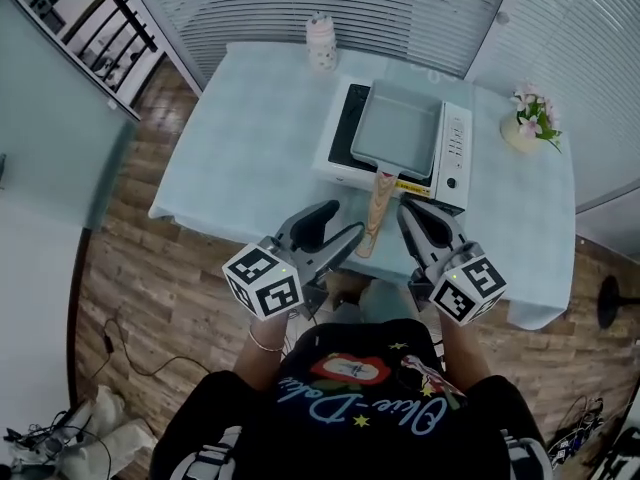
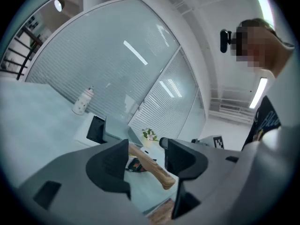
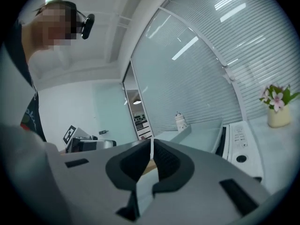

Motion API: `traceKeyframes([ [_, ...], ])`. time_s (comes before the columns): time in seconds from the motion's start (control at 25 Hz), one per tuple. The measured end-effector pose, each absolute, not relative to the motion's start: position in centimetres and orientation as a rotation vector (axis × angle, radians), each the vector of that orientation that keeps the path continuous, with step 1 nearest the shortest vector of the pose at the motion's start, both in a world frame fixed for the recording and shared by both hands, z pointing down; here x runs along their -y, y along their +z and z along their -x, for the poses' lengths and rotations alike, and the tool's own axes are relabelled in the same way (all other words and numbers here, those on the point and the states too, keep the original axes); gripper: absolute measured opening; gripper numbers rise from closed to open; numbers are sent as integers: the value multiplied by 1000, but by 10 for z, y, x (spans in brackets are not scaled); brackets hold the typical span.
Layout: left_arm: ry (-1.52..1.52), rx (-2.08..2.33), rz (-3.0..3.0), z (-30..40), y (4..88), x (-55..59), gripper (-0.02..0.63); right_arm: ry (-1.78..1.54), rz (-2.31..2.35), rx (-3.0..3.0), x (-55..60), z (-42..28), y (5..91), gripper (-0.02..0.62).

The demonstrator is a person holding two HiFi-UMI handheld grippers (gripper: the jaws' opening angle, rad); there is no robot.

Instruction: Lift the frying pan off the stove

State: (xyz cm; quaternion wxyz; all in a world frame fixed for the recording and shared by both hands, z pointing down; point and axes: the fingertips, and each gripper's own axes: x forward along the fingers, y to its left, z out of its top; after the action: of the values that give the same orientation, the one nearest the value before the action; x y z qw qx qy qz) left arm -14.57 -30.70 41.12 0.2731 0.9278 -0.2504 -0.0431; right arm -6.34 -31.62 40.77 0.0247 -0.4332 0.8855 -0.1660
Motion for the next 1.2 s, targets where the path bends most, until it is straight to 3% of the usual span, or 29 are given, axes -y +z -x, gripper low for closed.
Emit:
traceKeyframes([
  [0.52,-192,420,-2187,123,443,299,287,-1179,1129,-2277,342,61,455,127],
  [0.92,-222,287,-2038,107,451,299,287,-1424,949,-1995,360,64,476,259],
  [1.2,-238,204,-1983,97,454,295,285,-1480,891,-1930,373,70,480,261],
])
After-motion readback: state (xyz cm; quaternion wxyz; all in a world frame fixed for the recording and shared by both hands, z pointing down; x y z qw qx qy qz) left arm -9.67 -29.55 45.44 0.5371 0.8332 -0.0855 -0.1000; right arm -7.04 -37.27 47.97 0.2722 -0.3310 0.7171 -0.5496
